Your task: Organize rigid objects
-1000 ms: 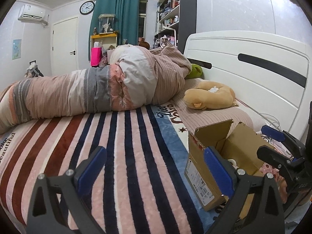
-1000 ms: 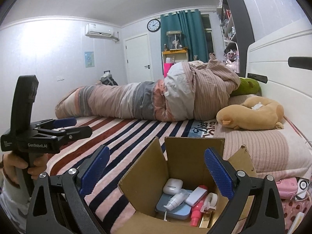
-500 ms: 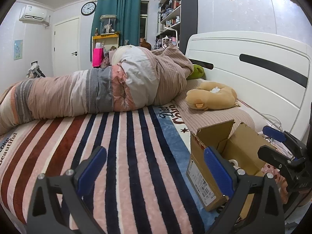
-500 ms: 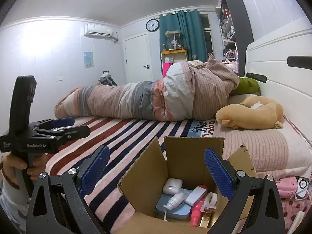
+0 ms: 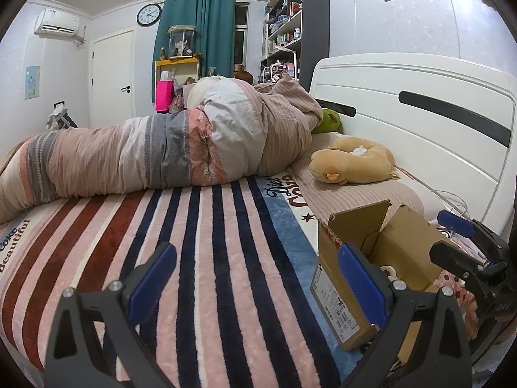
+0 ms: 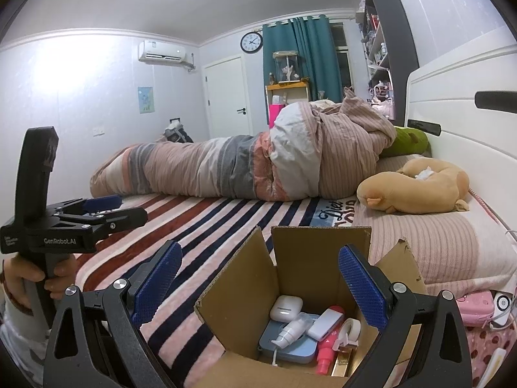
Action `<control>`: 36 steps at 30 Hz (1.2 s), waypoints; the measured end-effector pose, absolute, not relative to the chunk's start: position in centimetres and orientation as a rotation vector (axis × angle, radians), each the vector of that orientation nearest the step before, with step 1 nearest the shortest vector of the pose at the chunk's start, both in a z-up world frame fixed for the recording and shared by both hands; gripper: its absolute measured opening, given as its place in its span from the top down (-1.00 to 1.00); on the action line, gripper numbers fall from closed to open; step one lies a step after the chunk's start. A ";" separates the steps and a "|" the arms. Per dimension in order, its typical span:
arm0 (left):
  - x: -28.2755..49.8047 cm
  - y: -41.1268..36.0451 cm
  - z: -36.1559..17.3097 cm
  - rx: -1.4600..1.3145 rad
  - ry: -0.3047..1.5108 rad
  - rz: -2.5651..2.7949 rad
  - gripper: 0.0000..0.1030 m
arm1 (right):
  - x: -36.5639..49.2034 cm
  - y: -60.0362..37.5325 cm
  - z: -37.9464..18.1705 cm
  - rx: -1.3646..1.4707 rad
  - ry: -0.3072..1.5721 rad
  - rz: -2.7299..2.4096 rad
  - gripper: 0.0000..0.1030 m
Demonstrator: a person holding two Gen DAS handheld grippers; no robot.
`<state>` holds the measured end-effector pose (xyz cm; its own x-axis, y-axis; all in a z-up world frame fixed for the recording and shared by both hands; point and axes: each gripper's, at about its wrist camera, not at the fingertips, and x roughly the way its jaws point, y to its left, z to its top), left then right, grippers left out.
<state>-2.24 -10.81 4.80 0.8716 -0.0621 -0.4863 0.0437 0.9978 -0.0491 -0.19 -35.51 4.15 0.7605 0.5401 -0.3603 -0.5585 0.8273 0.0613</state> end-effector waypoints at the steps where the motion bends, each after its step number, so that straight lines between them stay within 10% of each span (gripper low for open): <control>1: -2.3 -10.9 4.8 -0.035 0.508 -0.050 -0.93 | -0.3 -35.4 4.2 -0.049 0.373 0.596 -0.90; 36: -2.6 -11.1 5.2 -0.045 0.500 -0.033 -0.96 | -1.6 -34.8 4.0 -0.041 0.373 0.569 -0.90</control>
<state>-2.59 -11.07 5.16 0.8771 -0.0429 -0.4783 0.0209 0.9985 -0.0512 -1.57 -34.78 4.04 0.7776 0.5182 -0.3561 -0.5329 0.8438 0.0643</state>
